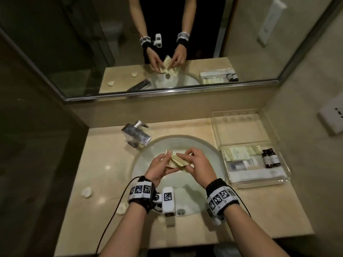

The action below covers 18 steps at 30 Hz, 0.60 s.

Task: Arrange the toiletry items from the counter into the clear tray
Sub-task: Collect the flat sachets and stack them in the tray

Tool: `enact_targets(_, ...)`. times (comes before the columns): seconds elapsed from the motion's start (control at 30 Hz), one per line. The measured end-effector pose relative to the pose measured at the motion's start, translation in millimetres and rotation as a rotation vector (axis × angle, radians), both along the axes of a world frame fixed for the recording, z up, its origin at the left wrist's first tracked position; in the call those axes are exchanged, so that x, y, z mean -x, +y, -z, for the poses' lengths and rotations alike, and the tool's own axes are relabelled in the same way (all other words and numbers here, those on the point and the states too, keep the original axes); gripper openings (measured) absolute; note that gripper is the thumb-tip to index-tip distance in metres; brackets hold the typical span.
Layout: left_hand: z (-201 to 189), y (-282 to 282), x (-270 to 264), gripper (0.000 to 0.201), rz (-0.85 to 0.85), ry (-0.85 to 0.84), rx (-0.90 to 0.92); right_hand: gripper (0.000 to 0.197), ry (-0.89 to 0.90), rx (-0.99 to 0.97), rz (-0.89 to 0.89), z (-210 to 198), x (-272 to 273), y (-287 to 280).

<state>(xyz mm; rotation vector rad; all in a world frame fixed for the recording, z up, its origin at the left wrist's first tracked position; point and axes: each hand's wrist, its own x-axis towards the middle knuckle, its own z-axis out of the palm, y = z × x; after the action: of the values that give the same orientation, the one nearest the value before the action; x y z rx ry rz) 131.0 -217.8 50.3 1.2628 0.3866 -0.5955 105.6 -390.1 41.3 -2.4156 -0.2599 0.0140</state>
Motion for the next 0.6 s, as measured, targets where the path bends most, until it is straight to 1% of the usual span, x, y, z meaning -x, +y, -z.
enact_targets(0.1,-3,-38,5,0.038,0.031,-0.016,-0.010,0.051,0.003,-0.029,0.008,-5,8,-38)
enact_targets(0.23,-1,-87,9,0.038,0.084,-0.046,-0.101,0.067,0.057,-0.124,0.032,-12,19,-94)
enact_targets(0.27,-2,-97,10,0.037,0.095,-0.056,-0.117,0.067,0.063,-0.148,0.068,-12,22,-107)
enact_targets(0.3,-4,-107,10,0.038,0.104,-0.066,-0.132,0.064,0.062,-0.183,0.135,-11,24,-119)
enact_targets(0.37,-5,-126,11,0.041,0.118,-0.073,-0.136,0.060,0.094,-0.281,0.331,-6,28,-144)
enact_targets(0.43,-4,-145,11,0.045,0.133,-0.078,-0.137,0.058,0.230,-0.367,0.472,-5,31,-166)
enact_targets(0.5,-5,-162,13,0.046,0.153,-0.081,-0.148,0.049,0.354,-0.468,0.507,-3,32,-186)
enact_targets(0.6,-8,-182,17,0.038,0.152,-0.075,-0.115,0.034,0.354,-0.522,0.518,-1,34,-211)
